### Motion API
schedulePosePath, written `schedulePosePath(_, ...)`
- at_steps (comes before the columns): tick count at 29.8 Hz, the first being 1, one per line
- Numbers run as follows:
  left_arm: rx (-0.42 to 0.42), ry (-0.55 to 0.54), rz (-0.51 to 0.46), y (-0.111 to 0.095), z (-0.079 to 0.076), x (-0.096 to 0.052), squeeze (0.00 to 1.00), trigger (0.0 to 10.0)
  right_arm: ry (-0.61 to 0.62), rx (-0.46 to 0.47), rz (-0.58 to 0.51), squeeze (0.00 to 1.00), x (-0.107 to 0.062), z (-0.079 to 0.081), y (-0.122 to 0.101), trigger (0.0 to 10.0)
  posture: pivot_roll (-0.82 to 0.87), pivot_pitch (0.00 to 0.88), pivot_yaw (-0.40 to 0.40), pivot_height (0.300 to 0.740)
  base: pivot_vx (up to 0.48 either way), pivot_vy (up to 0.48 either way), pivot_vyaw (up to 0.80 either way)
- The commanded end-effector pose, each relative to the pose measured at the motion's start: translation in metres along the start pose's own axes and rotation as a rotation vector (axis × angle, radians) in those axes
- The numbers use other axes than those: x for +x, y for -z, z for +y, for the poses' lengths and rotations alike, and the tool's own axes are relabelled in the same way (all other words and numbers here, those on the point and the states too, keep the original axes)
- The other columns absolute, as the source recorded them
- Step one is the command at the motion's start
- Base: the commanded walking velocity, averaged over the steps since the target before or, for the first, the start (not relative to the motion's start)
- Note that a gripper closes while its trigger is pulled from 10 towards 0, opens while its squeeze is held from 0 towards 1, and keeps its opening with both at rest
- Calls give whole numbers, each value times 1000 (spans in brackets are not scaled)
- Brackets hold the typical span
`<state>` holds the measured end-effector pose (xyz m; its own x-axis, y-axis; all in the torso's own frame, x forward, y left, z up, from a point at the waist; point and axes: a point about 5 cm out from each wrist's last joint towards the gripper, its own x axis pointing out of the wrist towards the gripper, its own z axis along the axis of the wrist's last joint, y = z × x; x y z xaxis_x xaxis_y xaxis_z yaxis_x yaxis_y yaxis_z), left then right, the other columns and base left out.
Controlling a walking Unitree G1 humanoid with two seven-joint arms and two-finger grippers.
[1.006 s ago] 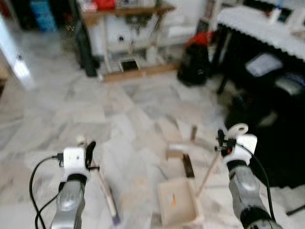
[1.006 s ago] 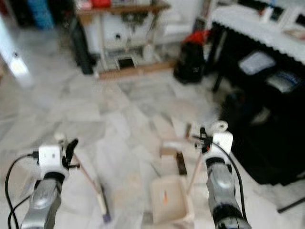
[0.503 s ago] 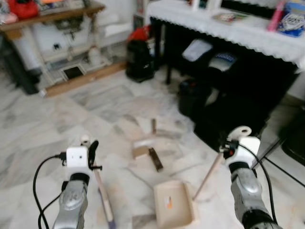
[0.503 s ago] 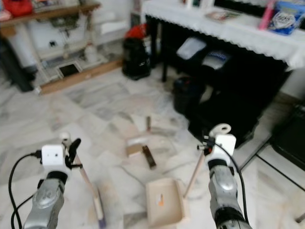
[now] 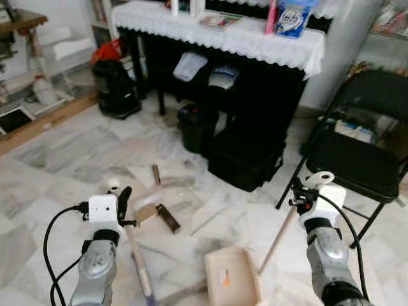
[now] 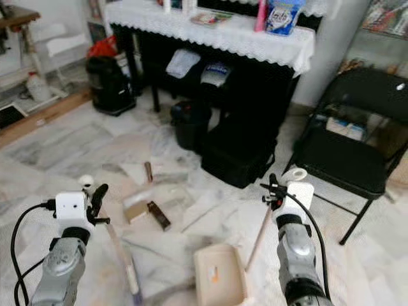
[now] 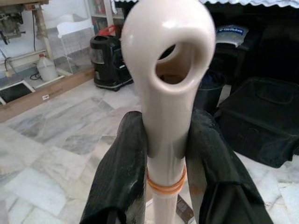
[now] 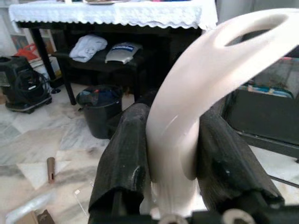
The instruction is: Sweep floor
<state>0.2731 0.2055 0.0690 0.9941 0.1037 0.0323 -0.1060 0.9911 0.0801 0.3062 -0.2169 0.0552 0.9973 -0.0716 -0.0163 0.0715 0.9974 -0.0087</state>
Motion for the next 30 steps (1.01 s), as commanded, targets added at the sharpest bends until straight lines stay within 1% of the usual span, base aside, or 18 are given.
schedulePosePath(1,9,-3,-29,-6,3,2,0,10000,-1,12,-58,0,5,2,-11,10000,-40,0,22,740,0,0,0)
schedulePosePath(10,10,0,-24,-6,4,2,0,10000,3,14,-65,0,5,3,-11,10000,-38,0,24,740,0,0,0)
schedulePosePath(19,9,1,-24,-6,3,2,0,10000,11,30,-52,0,5,2,-10,10000,-36,0,22,740,265,0,0)
schedulePosePath(20,10,-1,-23,-6,3,2,0,10000,22,67,-47,0,6,1,-9,10000,-36,0,21,740,270,0,-775)
schedulePosePath(22,10,-2,-22,-5,4,1,0,10000,17,46,-53,0,6,1,-11,10000,-36,0,21,740,268,0,-759)
schedulePosePath(24,9,-2,-22,-5,4,1,0,10000,0,37,-74,0,6,3,-13,10000,-36,0,21,740,270,0,0)
schedulePosePath(30,8,-2,-23,-5,4,1,0,10000,-2,33,-76,0,7,5,-14,10000,-35,0,21,740,270,0,0)
